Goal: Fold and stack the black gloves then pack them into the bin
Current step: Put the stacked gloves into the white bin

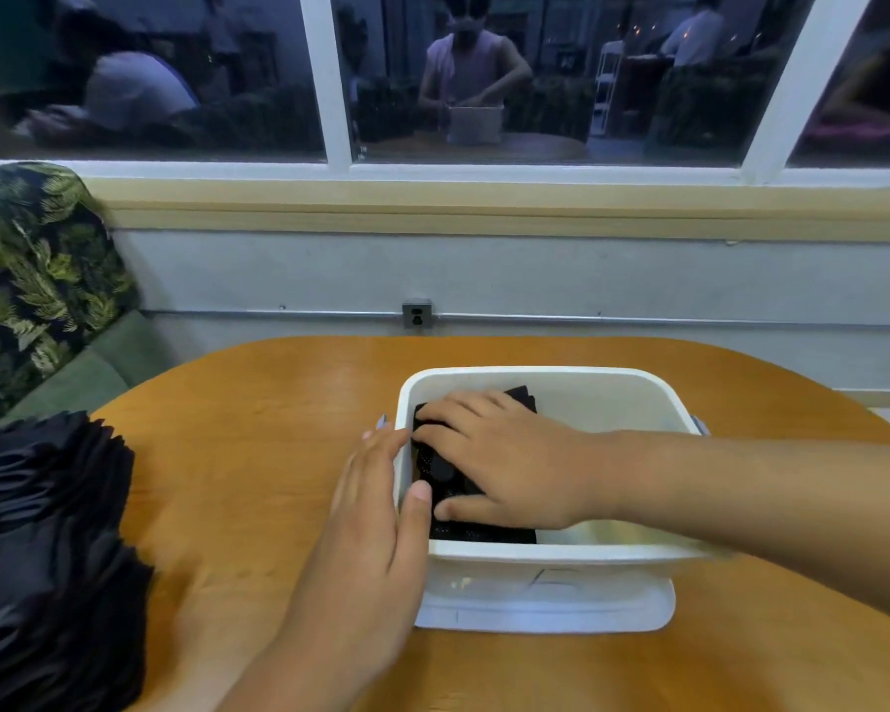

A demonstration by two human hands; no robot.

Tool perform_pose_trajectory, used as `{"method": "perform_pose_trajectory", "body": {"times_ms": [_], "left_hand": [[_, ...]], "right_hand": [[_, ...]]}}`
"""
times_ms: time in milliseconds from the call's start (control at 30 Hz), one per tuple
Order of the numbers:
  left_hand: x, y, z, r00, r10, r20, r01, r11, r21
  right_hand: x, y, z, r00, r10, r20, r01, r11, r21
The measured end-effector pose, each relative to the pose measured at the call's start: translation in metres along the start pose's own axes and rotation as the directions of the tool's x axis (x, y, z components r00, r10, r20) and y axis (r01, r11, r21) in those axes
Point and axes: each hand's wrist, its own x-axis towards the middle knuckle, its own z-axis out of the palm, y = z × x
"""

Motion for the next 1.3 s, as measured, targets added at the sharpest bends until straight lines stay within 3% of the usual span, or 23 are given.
{"method": "perform_pose_trajectory", "body": {"times_ms": [100, 400, 700, 1100, 1300], "left_hand": [[0.000, 0.000, 0.007, 0.999, -0.027, -0.028, 0.026, 0.999, -0.036], [-0.001, -0.003, 0.006, 1.000, -0.012, -0.021, 0.011, 0.999, -0.039], [-0.007, 0.000, -0.020, 0.996, 0.019, -0.086, -0.017, 1.000, 0.016], [-0.055, -0.009, -0.122, 0.960, 0.025, -0.279, 0.050, 0.965, 0.257], [-0.088, -0.044, -0.179, 0.912, -0.055, -0.407, 0.183, 0.941, 0.284]], "right_hand": [[0.000, -0.005, 0.016, 1.000, -0.002, -0.023, 0.001, 1.000, -0.014], [0.003, 0.006, 0.000, 0.998, 0.056, -0.021, -0.050, 0.970, 0.237], [-0.014, 0.007, -0.054, 0.972, 0.110, -0.208, -0.092, 0.991, 0.098], [0.065, -0.065, -0.096, 0.969, -0.071, -0.238, 0.114, 0.978, 0.176], [0.122, -0.134, -0.087, 0.985, -0.126, -0.114, 0.157, 0.932, 0.327]]}}
